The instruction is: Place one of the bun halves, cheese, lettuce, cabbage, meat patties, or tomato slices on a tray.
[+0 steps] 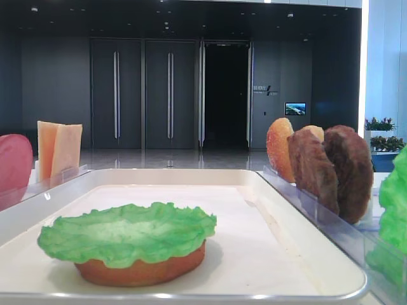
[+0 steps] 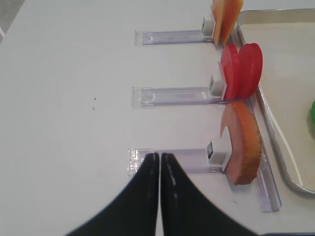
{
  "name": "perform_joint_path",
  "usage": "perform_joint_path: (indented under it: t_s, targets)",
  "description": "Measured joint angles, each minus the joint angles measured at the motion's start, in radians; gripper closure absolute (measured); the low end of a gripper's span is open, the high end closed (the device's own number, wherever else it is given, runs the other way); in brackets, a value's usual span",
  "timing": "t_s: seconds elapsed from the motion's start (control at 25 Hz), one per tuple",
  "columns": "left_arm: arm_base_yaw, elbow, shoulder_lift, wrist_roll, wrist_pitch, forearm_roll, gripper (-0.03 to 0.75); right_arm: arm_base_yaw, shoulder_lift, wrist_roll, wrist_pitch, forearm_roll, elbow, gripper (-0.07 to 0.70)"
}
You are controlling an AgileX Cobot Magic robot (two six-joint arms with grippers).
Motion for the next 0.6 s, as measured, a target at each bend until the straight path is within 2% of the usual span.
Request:
perform_joint_path:
  t_s: [0.6]
  targets:
    - [0.000,0.000,0.000,0.007,0.000,0.000,0.722,0.000,0.000,0.001,0.000,0.000,0.000,0.090]
